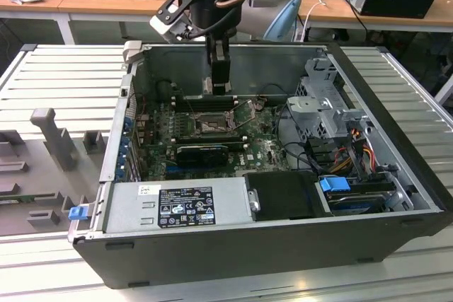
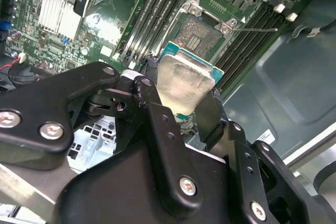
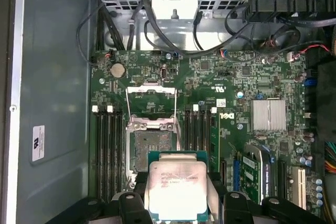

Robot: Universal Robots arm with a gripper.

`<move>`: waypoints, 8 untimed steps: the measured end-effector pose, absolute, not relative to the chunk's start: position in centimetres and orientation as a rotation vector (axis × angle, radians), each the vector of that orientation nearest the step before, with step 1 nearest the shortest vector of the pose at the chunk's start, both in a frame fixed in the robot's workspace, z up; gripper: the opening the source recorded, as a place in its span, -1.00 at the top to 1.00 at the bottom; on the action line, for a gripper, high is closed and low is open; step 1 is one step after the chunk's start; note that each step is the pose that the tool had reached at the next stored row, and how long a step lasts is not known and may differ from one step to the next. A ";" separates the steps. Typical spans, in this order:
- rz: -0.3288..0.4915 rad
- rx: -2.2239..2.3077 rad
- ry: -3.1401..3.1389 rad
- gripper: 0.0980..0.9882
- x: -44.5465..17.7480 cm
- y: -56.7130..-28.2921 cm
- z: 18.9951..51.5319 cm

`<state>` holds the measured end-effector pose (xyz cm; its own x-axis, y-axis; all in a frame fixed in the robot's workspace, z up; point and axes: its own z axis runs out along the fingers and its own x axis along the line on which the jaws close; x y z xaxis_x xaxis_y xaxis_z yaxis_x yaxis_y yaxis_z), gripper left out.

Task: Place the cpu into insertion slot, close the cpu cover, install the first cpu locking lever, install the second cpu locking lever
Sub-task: 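Place the cpu into insertion slot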

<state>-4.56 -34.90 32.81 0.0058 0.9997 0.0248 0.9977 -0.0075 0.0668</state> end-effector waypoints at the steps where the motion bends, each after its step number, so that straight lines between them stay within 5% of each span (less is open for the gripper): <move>1: 0.101 2.206 2.192 0.04 -4.6 -34.9 32.8; 8: 0.101 2.206 2.192 0.04 -4.6 -34.9 32.4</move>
